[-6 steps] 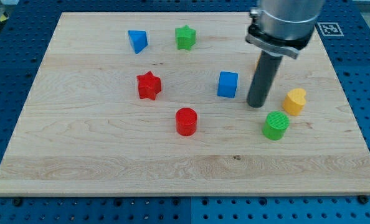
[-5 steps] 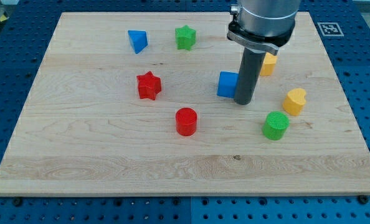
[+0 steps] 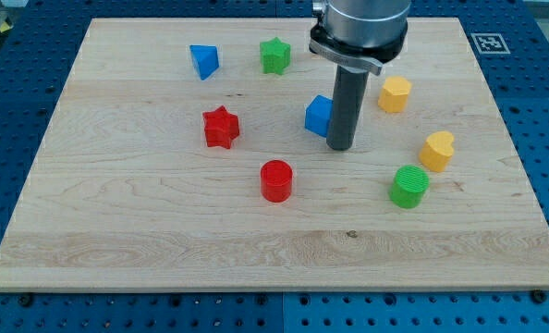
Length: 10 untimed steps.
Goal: Move your arm to the top of the red star
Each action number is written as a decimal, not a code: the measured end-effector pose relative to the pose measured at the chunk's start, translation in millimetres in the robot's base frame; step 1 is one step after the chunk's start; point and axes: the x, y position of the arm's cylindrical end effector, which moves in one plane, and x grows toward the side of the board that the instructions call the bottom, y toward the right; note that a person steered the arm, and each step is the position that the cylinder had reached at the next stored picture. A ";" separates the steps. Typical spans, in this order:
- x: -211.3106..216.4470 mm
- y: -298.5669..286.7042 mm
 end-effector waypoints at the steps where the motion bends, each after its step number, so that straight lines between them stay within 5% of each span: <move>1: 22.7 0.0; 4: 30.0 11.4; 6: 27.1 -51.3; 10: -45.1 -99.8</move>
